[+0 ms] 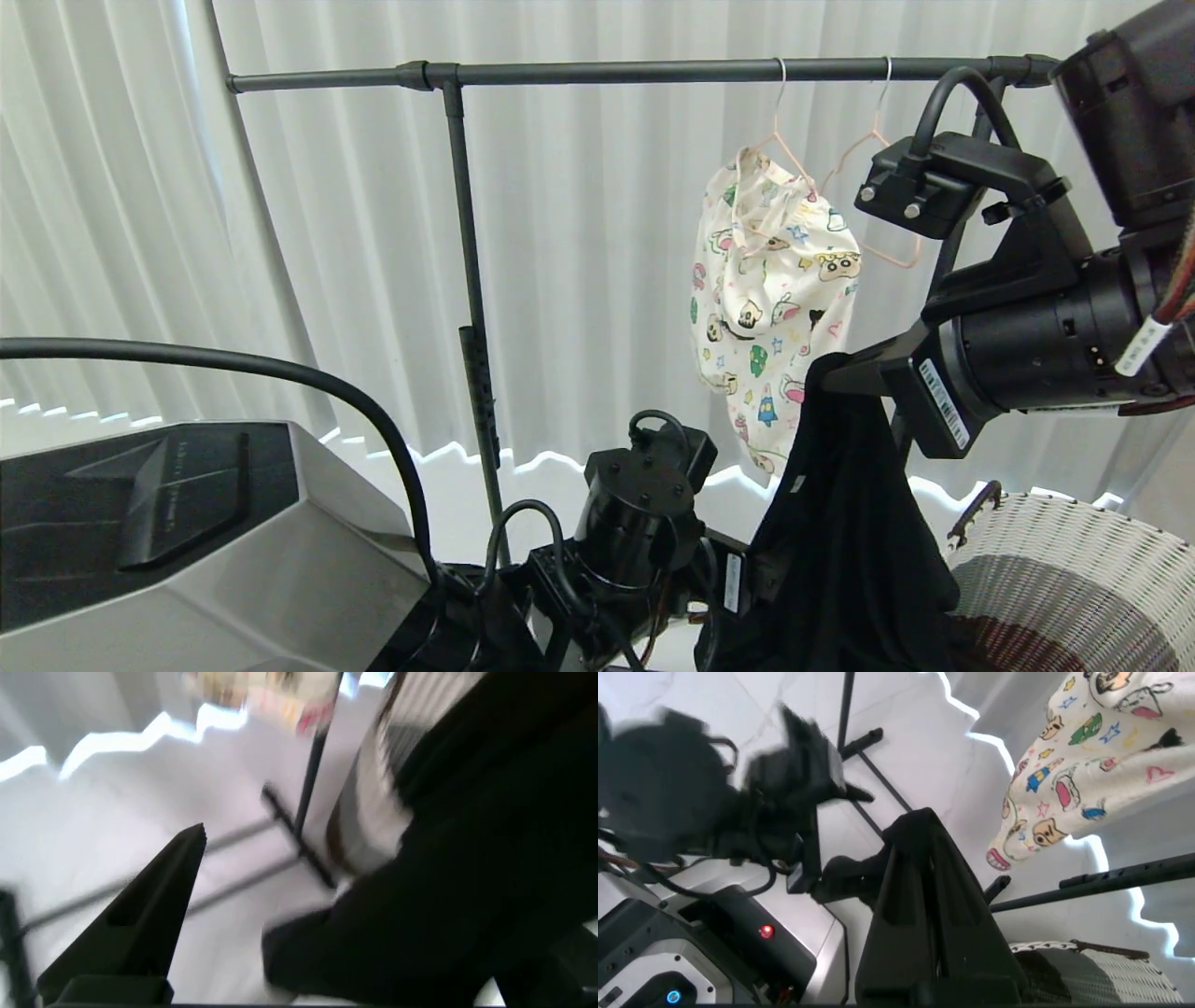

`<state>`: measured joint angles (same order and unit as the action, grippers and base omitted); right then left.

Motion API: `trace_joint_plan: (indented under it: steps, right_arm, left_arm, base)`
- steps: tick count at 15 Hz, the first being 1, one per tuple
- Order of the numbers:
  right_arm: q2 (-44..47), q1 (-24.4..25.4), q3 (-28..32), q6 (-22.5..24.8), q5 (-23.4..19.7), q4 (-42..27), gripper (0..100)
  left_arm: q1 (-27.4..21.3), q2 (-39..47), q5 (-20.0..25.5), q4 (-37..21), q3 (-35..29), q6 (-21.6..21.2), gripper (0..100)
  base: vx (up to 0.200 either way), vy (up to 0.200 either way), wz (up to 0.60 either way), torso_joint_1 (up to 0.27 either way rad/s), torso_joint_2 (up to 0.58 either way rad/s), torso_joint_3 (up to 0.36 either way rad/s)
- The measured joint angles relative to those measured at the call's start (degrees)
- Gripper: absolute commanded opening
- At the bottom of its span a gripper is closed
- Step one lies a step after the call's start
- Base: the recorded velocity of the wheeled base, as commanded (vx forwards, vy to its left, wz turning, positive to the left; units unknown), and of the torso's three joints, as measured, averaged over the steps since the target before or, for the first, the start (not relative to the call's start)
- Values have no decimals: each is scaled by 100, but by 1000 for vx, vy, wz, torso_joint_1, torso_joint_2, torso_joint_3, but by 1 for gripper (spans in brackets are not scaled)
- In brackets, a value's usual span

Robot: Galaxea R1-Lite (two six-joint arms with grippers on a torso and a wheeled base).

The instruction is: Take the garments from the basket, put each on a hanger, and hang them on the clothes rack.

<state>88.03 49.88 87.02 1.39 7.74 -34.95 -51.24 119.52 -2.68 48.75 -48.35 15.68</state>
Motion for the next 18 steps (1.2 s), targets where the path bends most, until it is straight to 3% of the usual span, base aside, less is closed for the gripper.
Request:
trace_joint_plan:
  steps: [6, 11, 12, 15, 18]
  right_arm:
    - [-2, -27, -11, 5, 0, -2, 0]
    - [-35, -9, 28, 6, -2, -11, 0]
    - [-52, -5, 28, 6, 0, -16, 0]
    - [-79, 0, 9, 6, 0, -18, 0]
    - [-84, -35, -166, -107, 0, -5, 0]
  left_arm:
    - [69, -312, -71, 265, 163, -5, 100]
    - [129, -315, -82, 312, 1068, -277, 100]
    - [132, -312, -82, 333, 1206, -304, 0]
    - [132, -325, -117, 492, 1370, -321, 0]
    - [132, -400, -434, 511, 1437, -521, 0]
  base:
    - [0, 0, 0, 0, 0, 0]
    - [0, 0, 0, 0, 0, 0]
    - [0, 0, 0, 0, 0, 0]
    - [0, 0, 0, 0, 0, 0]
    - [0, 0, 0, 0, 0, 0]
